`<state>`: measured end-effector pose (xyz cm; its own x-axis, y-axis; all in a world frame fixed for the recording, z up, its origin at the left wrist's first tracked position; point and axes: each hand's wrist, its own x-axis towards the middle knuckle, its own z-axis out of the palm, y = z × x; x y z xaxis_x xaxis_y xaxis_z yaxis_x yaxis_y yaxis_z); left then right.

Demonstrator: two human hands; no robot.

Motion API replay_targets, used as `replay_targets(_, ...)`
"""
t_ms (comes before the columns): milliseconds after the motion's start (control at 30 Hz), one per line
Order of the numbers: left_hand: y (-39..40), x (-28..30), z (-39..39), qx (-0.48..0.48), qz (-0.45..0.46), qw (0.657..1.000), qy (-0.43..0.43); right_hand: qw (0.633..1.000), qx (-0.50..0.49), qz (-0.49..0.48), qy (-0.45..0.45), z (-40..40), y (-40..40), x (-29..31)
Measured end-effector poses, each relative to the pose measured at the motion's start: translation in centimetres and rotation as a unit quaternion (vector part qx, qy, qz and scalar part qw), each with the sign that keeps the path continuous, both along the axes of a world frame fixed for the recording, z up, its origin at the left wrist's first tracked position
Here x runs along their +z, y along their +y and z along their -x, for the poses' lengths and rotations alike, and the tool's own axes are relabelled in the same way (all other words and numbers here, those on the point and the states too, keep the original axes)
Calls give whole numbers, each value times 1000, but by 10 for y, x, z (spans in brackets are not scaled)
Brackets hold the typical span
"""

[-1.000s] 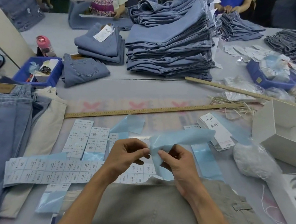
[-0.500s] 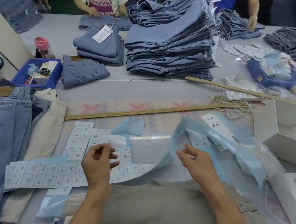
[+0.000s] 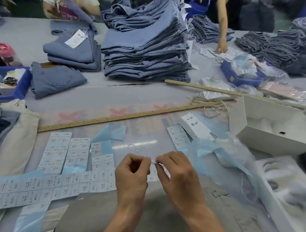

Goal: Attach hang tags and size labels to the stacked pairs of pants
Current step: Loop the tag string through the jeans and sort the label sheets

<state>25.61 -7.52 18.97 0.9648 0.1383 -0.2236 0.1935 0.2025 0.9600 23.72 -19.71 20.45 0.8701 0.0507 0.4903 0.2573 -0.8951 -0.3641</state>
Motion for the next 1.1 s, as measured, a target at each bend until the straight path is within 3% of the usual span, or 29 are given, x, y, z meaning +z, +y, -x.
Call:
replay_targets(167, -14, 7, 18, -128, 37, 989, -64, 992, -64, -110, 25, 31, -30, 7)
replay_targets(267, -26, 11, 24, -217, 119, 967, -61, 952, -166, -257, 21, 45, -68, 7)
replay_targets(367, -43, 8, 9, -223, 83, 969, -62, 827, -255, -501, 14, 54, -105, 1)
replay_targets(433, -61, -2, -10, -218, -16, 973, -68, 733, -274, -622, 28, 59, -118, -5)
replay_targets(500, -84, -16, -34, -229, -144, 960, -78, 672, -290, -681, 28, 65, -124, -12)
replay_targets(600, -128, -43, -68, -260, -333, 899, -114, 613, -310, -727, -2, 64, -132, -22)
replay_targets(700, -167, -71, -98, -306, -476, 803, -185, 584, -318, -746, -6, 58, -139, -32)
replay_targets(800, -198, -95, -125, -350, -563, 708, -244, 557, -331, -762, -5, 58, -140, -44)
replay_targets(933, -238, -120, -155, -382, -638, 594, -306, 586, -329, -740, -9, 57, -140, -48)
replay_targets(1000, -251, -129, -164, -391, -647, 563, -333, 598, -327, -731, -19, 56, -142, -50)
replay_targets(1100, -258, -137, -167, -375, -661, 532, -373, 580, -310, -753, -10, 55, -145, -50)
